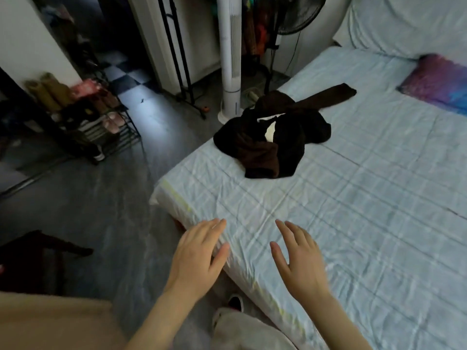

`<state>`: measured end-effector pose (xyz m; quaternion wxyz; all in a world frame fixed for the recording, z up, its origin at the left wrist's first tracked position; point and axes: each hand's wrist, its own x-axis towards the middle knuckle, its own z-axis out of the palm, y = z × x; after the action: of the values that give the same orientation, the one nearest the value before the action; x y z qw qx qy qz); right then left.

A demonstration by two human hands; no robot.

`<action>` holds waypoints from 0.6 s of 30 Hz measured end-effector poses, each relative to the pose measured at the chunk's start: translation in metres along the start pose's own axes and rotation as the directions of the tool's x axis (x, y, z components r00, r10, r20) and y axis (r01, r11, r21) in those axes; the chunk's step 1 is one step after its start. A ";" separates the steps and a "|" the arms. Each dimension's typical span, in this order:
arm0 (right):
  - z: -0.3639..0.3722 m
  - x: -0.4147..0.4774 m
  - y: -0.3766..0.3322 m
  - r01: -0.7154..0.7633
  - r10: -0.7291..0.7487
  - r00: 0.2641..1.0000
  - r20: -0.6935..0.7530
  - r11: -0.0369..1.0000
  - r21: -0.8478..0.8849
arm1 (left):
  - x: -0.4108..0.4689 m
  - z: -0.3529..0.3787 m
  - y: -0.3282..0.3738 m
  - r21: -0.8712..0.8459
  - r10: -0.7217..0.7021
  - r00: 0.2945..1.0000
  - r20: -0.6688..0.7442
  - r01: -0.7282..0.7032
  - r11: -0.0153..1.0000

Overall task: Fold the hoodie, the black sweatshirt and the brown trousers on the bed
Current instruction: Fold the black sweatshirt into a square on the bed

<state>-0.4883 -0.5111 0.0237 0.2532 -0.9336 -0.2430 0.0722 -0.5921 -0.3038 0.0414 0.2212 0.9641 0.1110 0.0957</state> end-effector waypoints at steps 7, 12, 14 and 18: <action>-0.003 0.127 -0.032 -0.041 0.040 0.993 -0.114 0.999 -0.002 | 0.154 -0.032 -0.047 -0.022 0.131 0.991 -0.020 -0.132 0.991; 0.017 0.193 -0.041 -0.140 0.140 0.972 -0.188 0.990 0.011 | 0.229 -0.011 -0.080 -0.069 0.203 0.976 0.077 -0.198 0.978; 0.032 0.217 -0.045 -0.197 0.199 0.961 -0.194 0.980 0.031 | 0.259 -0.001 -0.102 -0.090 0.236 0.964 0.126 -0.226 0.970; 0.060 0.272 -0.049 -0.288 0.294 0.930 -0.221 0.956 0.060 | 0.331 0.021 -0.154 -0.137 0.323 0.925 0.201 -0.300 0.944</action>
<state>-0.2876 -0.3146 -0.0061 0.2782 -0.9579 -0.0705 0.0047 -0.2969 -0.0918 -0.0012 0.2638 0.9613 -0.0741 0.0280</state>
